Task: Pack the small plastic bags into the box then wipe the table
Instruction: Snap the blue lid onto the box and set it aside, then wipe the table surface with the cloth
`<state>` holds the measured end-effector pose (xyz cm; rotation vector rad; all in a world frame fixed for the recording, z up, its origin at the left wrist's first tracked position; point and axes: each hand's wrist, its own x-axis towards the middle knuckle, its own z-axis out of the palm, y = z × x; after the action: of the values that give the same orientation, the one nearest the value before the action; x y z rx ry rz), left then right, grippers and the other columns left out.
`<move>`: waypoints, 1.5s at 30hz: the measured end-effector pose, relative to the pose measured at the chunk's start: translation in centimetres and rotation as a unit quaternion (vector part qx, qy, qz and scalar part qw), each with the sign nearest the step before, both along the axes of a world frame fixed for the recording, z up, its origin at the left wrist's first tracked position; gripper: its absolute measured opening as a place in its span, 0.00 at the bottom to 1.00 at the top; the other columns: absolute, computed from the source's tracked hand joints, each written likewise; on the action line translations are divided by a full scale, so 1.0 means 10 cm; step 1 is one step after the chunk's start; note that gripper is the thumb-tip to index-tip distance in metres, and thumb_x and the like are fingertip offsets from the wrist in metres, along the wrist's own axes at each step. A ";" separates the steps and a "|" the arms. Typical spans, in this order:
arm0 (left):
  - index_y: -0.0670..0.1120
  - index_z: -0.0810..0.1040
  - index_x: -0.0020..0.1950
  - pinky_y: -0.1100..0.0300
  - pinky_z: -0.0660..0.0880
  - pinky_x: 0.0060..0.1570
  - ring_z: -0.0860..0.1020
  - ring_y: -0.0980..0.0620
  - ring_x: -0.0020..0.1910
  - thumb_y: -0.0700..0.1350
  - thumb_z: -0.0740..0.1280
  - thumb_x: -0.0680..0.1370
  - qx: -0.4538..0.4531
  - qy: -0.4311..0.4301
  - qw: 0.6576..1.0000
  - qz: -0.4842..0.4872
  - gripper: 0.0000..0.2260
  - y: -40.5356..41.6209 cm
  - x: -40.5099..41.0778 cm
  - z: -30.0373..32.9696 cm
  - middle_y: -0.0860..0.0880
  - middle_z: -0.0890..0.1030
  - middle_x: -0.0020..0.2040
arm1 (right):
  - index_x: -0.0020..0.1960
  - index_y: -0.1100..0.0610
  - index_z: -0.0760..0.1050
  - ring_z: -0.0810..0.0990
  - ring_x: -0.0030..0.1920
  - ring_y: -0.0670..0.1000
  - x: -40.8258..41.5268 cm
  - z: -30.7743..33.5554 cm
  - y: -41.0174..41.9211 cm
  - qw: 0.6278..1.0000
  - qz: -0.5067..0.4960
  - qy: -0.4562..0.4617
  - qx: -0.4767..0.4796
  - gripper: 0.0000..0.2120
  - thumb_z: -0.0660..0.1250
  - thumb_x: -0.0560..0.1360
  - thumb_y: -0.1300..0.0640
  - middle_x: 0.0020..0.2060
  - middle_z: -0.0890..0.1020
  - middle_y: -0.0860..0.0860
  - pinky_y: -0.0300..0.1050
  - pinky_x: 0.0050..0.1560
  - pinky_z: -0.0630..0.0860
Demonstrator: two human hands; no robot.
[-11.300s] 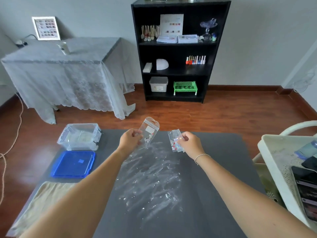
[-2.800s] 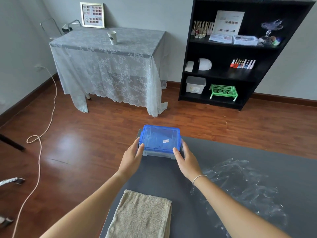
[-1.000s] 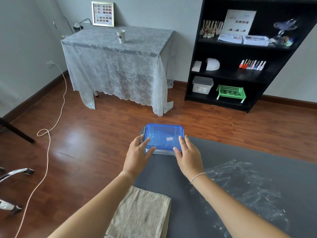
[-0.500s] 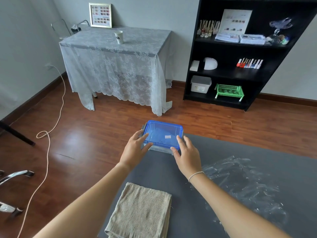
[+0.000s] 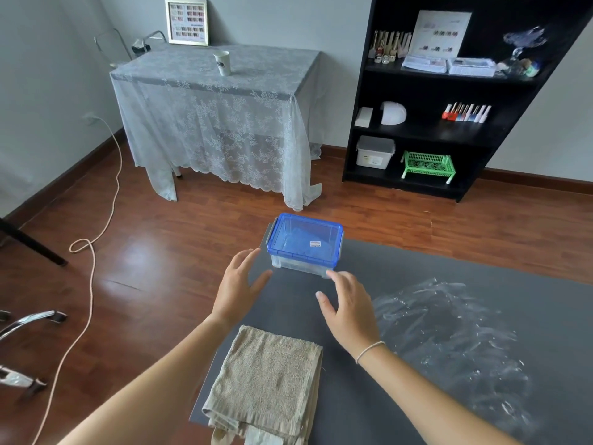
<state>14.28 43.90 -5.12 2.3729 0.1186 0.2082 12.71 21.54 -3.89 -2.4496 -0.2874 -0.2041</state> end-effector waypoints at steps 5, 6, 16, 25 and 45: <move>0.52 0.80 0.58 0.59 0.68 0.56 0.73 0.49 0.53 0.53 0.70 0.72 0.086 0.046 0.993 -0.069 0.15 0.15 -0.36 -0.13 0.51 0.79 0.53 | 0.52 0.56 0.78 0.78 0.48 0.55 -0.36 -0.14 0.04 0.998 0.048 0.017 -0.043 0.16 0.70 0.69 0.48 0.48 0.79 0.53 0.52 0.50 0.74; 0.53 0.81 0.55 0.59 0.69 0.55 0.73 0.49 0.51 0.54 0.70 0.72 0.104 0.059 0.988 -0.101 0.14 0.16 -0.42 -0.13 0.53 0.80 0.51 | 0.51 0.55 0.78 0.76 0.50 0.54 -0.41 -0.18 0.05 0.995 0.062 0.049 -0.062 0.17 0.69 0.69 0.45 0.48 0.79 0.51 0.50 0.51 0.72; 0.49 0.80 0.48 0.60 0.69 0.53 0.72 0.51 0.49 0.48 0.65 0.72 0.218 0.169 0.943 -0.184 0.08 0.10 -0.69 0.01 0.55 0.75 0.43 | 0.45 0.54 0.73 0.71 0.52 0.52 -0.56 -0.26 -0.03 0.981 0.114 0.118 -0.103 0.08 0.63 0.74 0.49 0.48 0.77 0.48 0.44 0.51 0.63; 0.46 0.79 0.40 0.62 0.72 0.42 0.76 0.51 0.39 0.40 0.69 0.71 0.025 0.131 0.986 -0.100 0.01 -0.38 -0.77 0.71 0.47 0.80 0.39 | 0.35 0.44 0.63 0.71 0.31 0.41 -0.81 0.11 -0.53 0.969 0.068 0.149 0.187 0.15 0.66 0.74 0.56 0.28 0.72 0.44 0.39 0.35 0.65; 0.50 0.82 0.41 0.65 0.74 0.33 0.75 0.56 0.33 0.45 0.69 0.74 -0.199 0.150 0.944 -0.216 0.03 -2.85 -0.71 0.92 0.51 0.78 0.34 | 0.42 0.57 0.74 0.71 0.31 0.45 -1.08 0.69 -2.87 0.946 -0.158 0.028 0.281 0.03 0.67 0.74 0.62 0.32 0.75 0.51 0.31 0.34 0.68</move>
<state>7.19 15.37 4.06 1.9503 -0.1996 -0.3594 1.95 -7.20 2.98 -1.9125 0.1768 -0.3074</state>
